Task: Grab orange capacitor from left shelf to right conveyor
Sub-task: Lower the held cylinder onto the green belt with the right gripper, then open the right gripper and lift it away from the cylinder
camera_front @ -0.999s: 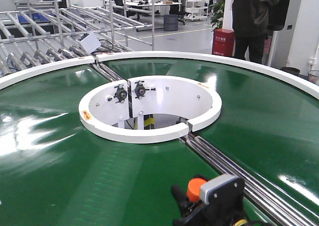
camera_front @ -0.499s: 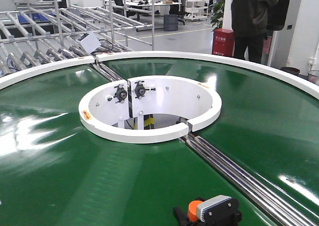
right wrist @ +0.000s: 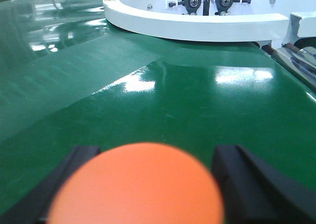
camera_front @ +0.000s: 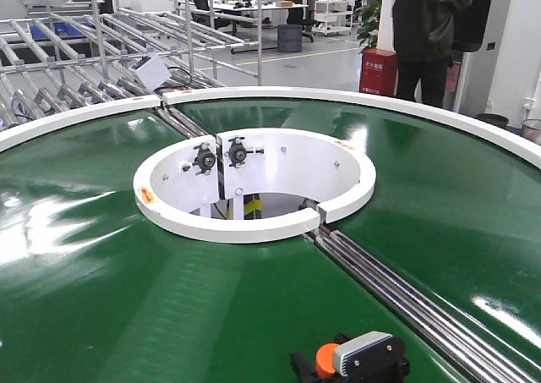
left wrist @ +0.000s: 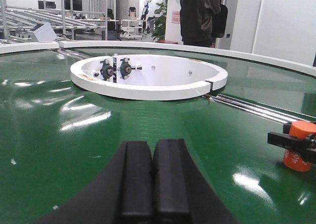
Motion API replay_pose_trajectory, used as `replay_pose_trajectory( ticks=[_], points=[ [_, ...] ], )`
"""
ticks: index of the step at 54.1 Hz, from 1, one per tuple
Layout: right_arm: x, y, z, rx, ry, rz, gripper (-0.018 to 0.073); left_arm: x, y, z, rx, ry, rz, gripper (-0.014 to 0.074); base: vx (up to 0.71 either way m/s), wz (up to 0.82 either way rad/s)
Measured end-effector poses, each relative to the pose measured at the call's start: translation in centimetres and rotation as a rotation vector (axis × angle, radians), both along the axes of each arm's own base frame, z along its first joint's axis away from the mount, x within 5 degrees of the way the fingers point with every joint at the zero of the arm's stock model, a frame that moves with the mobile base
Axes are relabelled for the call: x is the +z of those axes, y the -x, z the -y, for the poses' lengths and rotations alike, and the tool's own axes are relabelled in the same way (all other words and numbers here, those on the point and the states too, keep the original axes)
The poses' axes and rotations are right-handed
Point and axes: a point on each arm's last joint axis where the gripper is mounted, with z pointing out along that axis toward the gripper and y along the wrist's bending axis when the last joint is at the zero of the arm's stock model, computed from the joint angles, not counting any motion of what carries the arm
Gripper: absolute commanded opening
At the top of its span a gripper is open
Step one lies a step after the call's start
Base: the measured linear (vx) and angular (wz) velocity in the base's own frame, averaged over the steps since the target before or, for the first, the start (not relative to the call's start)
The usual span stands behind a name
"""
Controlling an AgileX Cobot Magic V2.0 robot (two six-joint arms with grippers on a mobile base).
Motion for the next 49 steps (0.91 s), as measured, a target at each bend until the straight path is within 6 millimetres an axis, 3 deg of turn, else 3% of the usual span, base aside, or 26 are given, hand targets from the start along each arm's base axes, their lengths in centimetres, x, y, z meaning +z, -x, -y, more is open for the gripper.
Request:
replay_pose_trajectory(
  ticks=[2, 3, 13, 19, 23, 27, 34, 49],
  points=[
    [0.0, 0.0, 0.0, 0.003, 0.000, 0.001, 0.0693, 0.0, 0.0, 0.0, 0.000, 0.000, 0.000, -0.0006, 0.00, 0.00],
    [1.6, 0.0, -0.2, 0.027, -0.008, 0.038, 0.0701, 0.0, 0.0, 0.0, 0.000, 0.000, 0.000, -0.0006, 0.00, 0.00],
    [6.5, 0.3, -0.3, 0.042, -0.044, 0.148, 0.0668, 0.0, 0.0, 0.0, 0.000, 0.000, 0.000, -0.0006, 0.00, 0.00],
    [10.2, 1.0, 0.0, 0.041, -0.077, 0.179, 0.0601, 0.0, 0.0, 0.0, 0.000, 0.000, 0.000, -0.0006, 0.00, 0.00],
    [13.0, 1.9, 0.4, 0.038, -0.105, 0.170, 0.0499, 0.0, 0.0, 0.0, 0.000, 0.000, 0.000, -0.0006, 0.00, 0.00],
    [15.9, 3.3, 1.0, 0.041, -0.112, 0.140, 0.0338, 0.0, 0.0, 0.0, 0.000, 0.000, 0.000, -0.0006, 0.00, 0.00],
    [18.8, 6.5, 2.3, 0.055, 0.018, 0.034, -0.0017, 0.0, 0.0, 0.0, 0.000, 0.000, 0.000, -0.0006, 0.00, 0.00],
    [22.7, 14.0, 7.6, -0.132, 0.153, -0.162, -0.0008, 0.0, 0.0, 0.0, 0.000, 0.000, 0.000, -0.0006, 0.00, 0.00]
  ],
)
